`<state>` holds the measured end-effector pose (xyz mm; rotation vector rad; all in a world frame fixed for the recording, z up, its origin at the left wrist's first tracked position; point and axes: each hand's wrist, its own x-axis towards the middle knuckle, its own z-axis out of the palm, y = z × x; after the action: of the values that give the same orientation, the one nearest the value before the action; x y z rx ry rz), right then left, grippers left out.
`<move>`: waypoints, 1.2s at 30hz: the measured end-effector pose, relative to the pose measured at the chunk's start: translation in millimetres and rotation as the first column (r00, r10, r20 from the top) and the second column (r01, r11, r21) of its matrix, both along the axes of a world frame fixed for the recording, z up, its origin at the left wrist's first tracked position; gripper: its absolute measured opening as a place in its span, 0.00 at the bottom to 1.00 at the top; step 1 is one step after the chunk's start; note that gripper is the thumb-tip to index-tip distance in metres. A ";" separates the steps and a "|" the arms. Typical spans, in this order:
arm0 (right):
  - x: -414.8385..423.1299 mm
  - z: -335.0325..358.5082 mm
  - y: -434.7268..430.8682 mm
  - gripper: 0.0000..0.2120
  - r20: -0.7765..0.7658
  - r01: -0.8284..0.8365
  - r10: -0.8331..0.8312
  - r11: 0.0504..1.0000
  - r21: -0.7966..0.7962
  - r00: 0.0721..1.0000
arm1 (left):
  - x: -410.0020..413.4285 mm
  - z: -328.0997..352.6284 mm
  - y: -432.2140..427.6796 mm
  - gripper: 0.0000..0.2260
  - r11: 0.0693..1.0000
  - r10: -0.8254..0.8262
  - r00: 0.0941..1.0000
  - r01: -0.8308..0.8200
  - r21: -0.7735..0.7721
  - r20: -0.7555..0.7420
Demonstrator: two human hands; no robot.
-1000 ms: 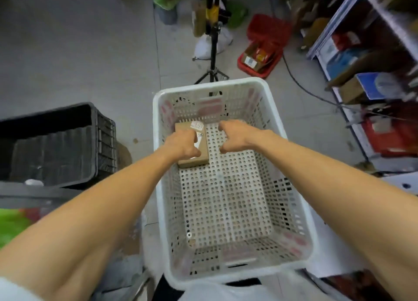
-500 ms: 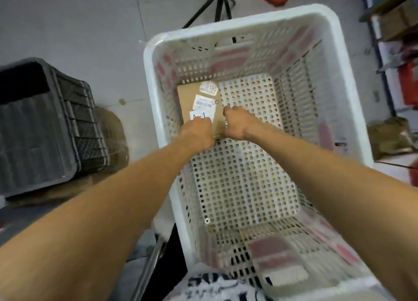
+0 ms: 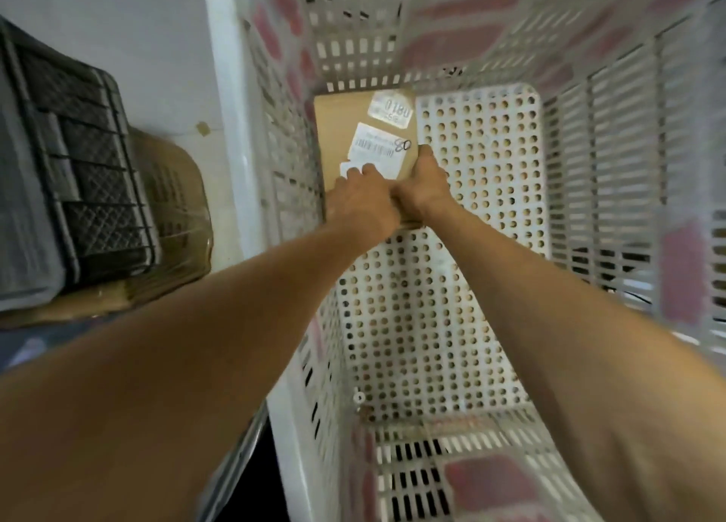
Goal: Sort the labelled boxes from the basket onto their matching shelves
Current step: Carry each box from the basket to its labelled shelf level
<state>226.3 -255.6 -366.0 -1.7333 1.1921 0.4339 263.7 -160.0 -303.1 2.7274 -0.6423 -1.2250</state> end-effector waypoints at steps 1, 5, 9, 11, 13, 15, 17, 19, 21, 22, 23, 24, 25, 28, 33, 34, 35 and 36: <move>-3.8 -0.7 0.3 0.34 0.018 0.015 -0.015 1.000 -0.005 1.000 | -0.8 -1.4 1.0 0.22 1.000 0.013 1.000 -0.013 -0.004 0.002; -24.6 0.1 -3.3 0.35 0.045 0.117 -0.118 0.993 0.008 0.992 | -8.8 -5.0 3.3 0.29 0.995 0.092 0.995 -0.091 -0.036 0.041; -73.4 -0.8 -10.7 0.35 0.015 0.226 -0.226 0.974 0.001 0.974 | -24.3 -14.2 0.8 0.36 0.970 0.226 0.973 -0.229 -0.079 -0.040; -104.8 -0.1 -16.7 0.36 0.020 0.278 -0.278 0.960 0.014 0.960 | -37.7 -24.7 0.6 0.41 0.959 0.256 0.956 -0.270 -0.086 -0.140; -132.3 2.6 -19.2 0.37 0.019 0.309 -0.310 0.950 0.036 0.951 | -50.5 -38.2 -0.9 0.46 0.940 0.277 0.918 -0.320 -0.118 -0.282; -157.7 4.9 -15.6 0.39 0.009 0.325 -0.325 0.945 0.050 0.946 | -64.7 -54.2 -1.7 0.52 0.905 0.282 0.857 -0.387 -0.176 -0.432; -176.8 4.6 -10.8 0.38 0.027 0.326 -0.327 0.944 0.041 0.945 | -82.0 -64.0 -2.8 0.59 0.870 0.246 0.804 -0.429 -0.242 -0.542; -188.6 2.2 -7.0 0.41 0.065 0.348 -0.350 0.936 0.044 0.934 | -98.4 -73.7 -0.9 0.60 0.835 0.229 0.773 -0.468 -0.288 -0.592; -191.1 -1.0 -4.4 0.48 0.115 0.365 -0.372 0.928 0.073 0.921 | -105.3 -83.6 4.5 0.57 0.804 0.195 0.804 -0.459 -0.379 -0.561; -191.4 -4.0 -3.4 0.50 0.130 0.380 -0.391 0.919 0.104 0.911 | -106.0 -86.9 6.8 0.56 0.798 0.180 0.824 -0.442 -0.410 -0.537; -191.8 -7.2 -2.7 0.52 0.144 0.395 -0.414 0.908 0.142 0.899 | -105.9 -86.6 8.5 0.56 0.795 0.178 0.829 -0.439 -0.419 -0.530; -192.6 -9.6 -2.1 0.52 0.157 0.403 -0.430 0.898 0.176 0.889 | -106.3 -86.2 10.1 0.56 0.796 0.181 0.824 -0.443 -0.412 -0.537; -194.5 -10.2 -1.9 0.52 0.166 0.404 -0.437 0.893 0.198 0.884 | -107.1 -82.7 11.3 0.56 0.800 0.182 0.815 -0.448 -0.398 -0.551; -196.9 0.6 -4.7 0.54 0.187 0.338 -0.377 0.917 0.213 0.907 | -112.7 -71.3 19.1 0.59 0.788 0.204 0.790 -0.483 -0.381 -0.577; -188.6 45.0 -19.0 0.59 0.298 0.202 -0.257 0.958 0.205 0.919 | -116.4 -21.0 19.6 0.62 0.705 0.269 0.782 -0.557 -0.438 -0.562; -186.1 59.3 -22.3 0.60 0.334 0.168 -0.225 0.967 0.191 0.915 | -115.9 -7.6 17.9 0.61 0.685 0.273 0.798 -0.553 -0.474 -0.537; -184.0 76.8 -25.4 0.59 0.367 0.132 -0.188 0.976 0.171 0.911 | -115.7 9.0 16.5 0.60 0.670 0.270 0.820 -0.537 -0.514 -0.505; -181.8 95.7 -28.9 0.58 0.404 0.096 -0.147 0.985 0.143 0.903 | -115.7 26.4 15.1 0.61 0.657 0.260 0.843 -0.512 -0.554 -0.471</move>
<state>44.5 -284.5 -270.3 -1.5382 0.9378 0.0523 148.0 -144.8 -276.6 1.8440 -0.3142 -1.0580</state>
